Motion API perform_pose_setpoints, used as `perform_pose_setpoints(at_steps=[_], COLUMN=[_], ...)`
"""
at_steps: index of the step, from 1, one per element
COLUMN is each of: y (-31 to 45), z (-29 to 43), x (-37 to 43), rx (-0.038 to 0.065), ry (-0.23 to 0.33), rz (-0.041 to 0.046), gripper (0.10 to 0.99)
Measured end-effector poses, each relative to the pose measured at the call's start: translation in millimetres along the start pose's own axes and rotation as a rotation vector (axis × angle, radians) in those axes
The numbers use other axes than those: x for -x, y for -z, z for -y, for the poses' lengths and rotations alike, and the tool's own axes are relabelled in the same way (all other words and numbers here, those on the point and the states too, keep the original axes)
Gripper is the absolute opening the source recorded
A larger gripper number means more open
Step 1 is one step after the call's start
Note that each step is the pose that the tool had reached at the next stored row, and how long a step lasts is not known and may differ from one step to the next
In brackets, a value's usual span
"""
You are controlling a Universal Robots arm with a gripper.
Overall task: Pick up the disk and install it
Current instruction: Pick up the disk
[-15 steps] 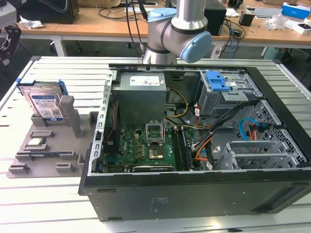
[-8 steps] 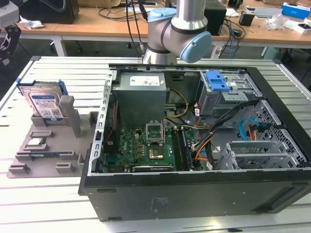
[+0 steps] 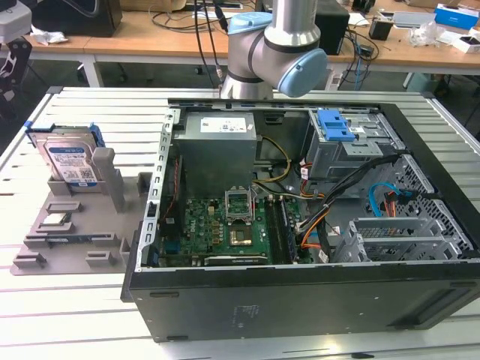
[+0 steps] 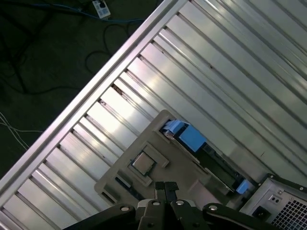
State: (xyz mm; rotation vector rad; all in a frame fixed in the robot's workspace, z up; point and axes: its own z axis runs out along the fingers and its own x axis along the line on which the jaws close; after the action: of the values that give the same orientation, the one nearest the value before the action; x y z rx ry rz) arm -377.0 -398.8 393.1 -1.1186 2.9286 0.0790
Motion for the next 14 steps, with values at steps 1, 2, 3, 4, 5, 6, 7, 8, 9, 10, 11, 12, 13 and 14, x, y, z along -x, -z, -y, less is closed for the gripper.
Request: perform_pose_setpoints(at_steps=[1, 2, 3, 4, 5, 6, 7, 8, 9, 10, 11, 12, 13, 14], y=[0.0, 0.0, 0.0, 0.0, 0.0, 0.0, 0.0, 0.0, 0.0, 0.0, 0.0, 0.0, 0.0, 0.0], z=[0.0, 0.0, 0.0, 0.0, 0.0, 0.0, 0.0, 0.0, 0.0, 0.0, 0.0, 0.0, 0.0, 0.0], x=[0.0, 0.0, 0.0, 0.0, 0.0, 0.0, 0.0, 0.0, 0.0, 0.0, 0.0, 0.0, 0.0, 0.0], rx=[0.000, 0.000, 0.000, 0.000, 0.001, 0.001, 0.001, 0.001, 0.001, 0.001, 0.001, 0.002, 0.002, 0.002], ry=[0.004, 0.011, 0.016, 0.022, 0.027, 0.033, 0.042, 0.047, 0.052, 0.057, 0.062, 0.069, 0.077, 0.082], rz=[-0.0002, -0.0005, -0.0007, -0.0010, -0.0013, -0.0015, -0.0019, -0.0021, -0.0024, -0.0026, -0.0028, -0.0031, -0.0035, -0.0037], gripper=[0.106, 0.106, 0.106, 0.106, 0.106, 0.106, 0.106, 0.106, 0.106, 0.106, 0.106, 0.106, 0.106, 0.106])
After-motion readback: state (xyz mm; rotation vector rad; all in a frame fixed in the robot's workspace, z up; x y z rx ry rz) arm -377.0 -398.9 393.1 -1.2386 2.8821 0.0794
